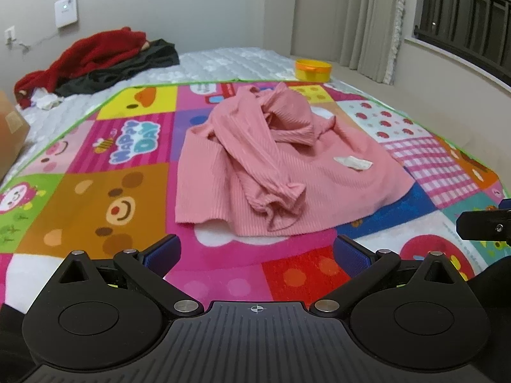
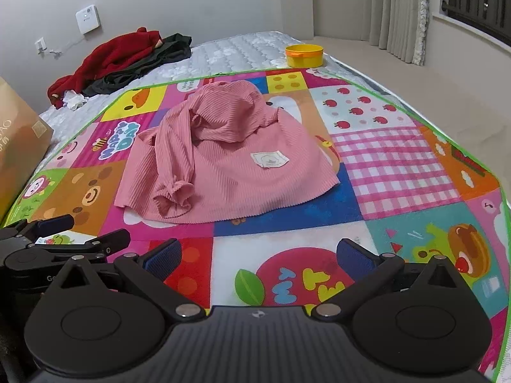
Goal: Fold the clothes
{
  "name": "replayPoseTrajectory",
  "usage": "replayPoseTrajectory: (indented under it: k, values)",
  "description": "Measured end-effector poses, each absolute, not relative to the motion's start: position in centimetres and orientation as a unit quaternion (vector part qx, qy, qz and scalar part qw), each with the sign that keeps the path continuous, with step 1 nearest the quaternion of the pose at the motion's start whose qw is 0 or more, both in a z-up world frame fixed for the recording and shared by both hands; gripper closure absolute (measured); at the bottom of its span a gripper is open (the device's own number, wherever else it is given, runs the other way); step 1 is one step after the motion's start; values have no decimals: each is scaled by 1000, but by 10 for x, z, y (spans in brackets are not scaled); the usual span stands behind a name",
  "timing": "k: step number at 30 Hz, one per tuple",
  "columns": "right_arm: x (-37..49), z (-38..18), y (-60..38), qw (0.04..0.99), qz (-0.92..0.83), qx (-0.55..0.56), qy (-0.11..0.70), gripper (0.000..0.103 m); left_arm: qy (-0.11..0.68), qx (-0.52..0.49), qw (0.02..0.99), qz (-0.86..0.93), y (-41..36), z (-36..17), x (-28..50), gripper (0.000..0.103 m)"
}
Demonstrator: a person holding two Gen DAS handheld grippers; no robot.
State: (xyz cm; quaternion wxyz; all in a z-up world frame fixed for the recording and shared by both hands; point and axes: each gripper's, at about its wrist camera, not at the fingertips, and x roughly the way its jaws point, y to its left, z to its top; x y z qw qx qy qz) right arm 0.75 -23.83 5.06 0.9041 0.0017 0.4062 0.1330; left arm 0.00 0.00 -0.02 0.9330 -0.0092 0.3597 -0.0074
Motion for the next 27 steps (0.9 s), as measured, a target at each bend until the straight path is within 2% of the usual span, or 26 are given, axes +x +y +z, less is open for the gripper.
replayPoseTrajectory:
  k: [27]
  values:
    - [8, 49, -238, 903, 124, 2, 410, 0, 369, -33, 929, 7, 7, -6, 0, 0]
